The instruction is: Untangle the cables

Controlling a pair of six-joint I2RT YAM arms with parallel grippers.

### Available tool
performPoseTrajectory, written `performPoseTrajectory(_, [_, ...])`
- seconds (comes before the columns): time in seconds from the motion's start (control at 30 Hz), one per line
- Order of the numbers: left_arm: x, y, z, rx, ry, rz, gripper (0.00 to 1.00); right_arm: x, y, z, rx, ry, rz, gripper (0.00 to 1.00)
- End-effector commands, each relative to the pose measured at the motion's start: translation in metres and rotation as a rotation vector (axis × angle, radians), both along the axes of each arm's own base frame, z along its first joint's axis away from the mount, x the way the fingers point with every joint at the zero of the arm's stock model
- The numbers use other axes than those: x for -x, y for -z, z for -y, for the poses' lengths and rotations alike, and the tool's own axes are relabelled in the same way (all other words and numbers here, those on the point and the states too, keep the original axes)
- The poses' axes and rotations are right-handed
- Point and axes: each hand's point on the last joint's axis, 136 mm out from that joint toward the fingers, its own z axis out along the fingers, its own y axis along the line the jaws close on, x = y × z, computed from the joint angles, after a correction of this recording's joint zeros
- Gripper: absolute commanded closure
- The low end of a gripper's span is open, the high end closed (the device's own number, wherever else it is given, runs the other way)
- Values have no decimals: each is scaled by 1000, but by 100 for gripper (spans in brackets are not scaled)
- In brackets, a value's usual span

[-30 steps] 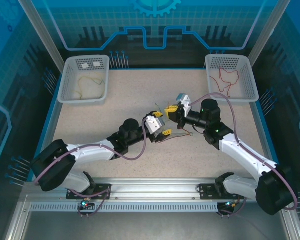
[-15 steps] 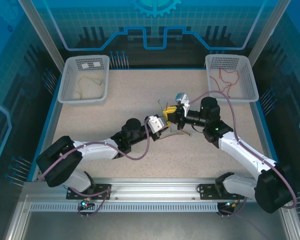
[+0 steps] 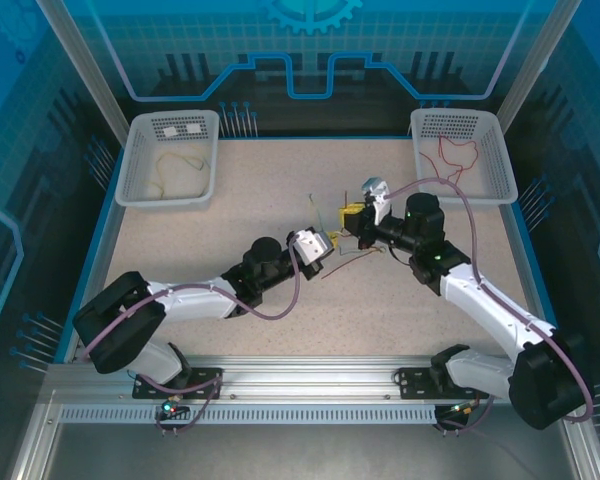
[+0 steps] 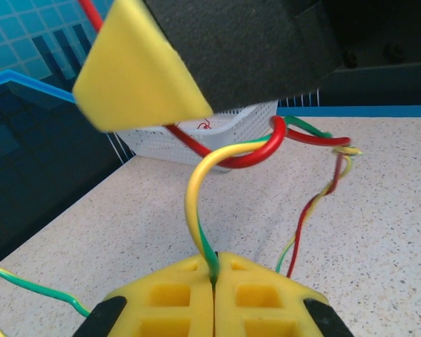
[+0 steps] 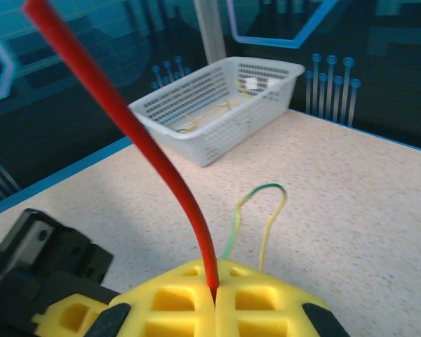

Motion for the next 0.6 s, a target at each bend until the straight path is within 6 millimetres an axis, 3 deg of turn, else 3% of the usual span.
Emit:
performPoseTrajectory(0.0, [5, -13, -9, 24, -14, 42, 100, -26, -3, 37, -3, 219, -16, 100])
performPoseTrajectory(0.27, [2, -13, -28, 20, -71, 52, 100, -39, 10, 78, -9, 410, -62, 100])
performPoseTrajectory(0.57, [-16, -18, -77, 104, -207, 8, 100, -41, 18, 132, -10, 623, -90, 100])
